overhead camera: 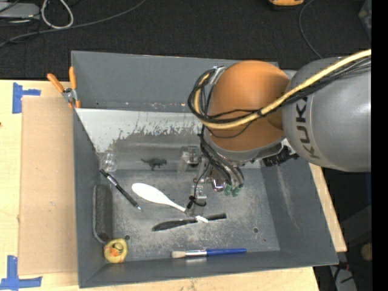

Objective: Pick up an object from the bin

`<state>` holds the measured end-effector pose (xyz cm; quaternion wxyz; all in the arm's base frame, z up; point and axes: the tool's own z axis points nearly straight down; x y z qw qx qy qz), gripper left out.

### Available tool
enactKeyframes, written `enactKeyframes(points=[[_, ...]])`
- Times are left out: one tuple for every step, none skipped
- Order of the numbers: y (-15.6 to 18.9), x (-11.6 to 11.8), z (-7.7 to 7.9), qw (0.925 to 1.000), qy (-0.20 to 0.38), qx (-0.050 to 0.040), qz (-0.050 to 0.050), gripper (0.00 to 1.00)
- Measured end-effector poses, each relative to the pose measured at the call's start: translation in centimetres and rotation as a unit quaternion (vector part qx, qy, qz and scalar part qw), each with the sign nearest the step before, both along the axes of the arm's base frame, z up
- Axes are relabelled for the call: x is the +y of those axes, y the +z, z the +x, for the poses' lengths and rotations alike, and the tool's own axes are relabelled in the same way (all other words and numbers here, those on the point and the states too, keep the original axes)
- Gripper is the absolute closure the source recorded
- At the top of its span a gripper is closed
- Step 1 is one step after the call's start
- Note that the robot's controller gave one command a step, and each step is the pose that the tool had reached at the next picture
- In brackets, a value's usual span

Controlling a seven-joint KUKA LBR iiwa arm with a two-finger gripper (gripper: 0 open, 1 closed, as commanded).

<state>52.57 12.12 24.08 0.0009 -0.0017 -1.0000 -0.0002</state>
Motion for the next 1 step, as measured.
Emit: enactKeyframes(points=[[0.00, -0.01, 0.00, 1.0000, -0.001, 0.0000, 0.000, 0.00]])
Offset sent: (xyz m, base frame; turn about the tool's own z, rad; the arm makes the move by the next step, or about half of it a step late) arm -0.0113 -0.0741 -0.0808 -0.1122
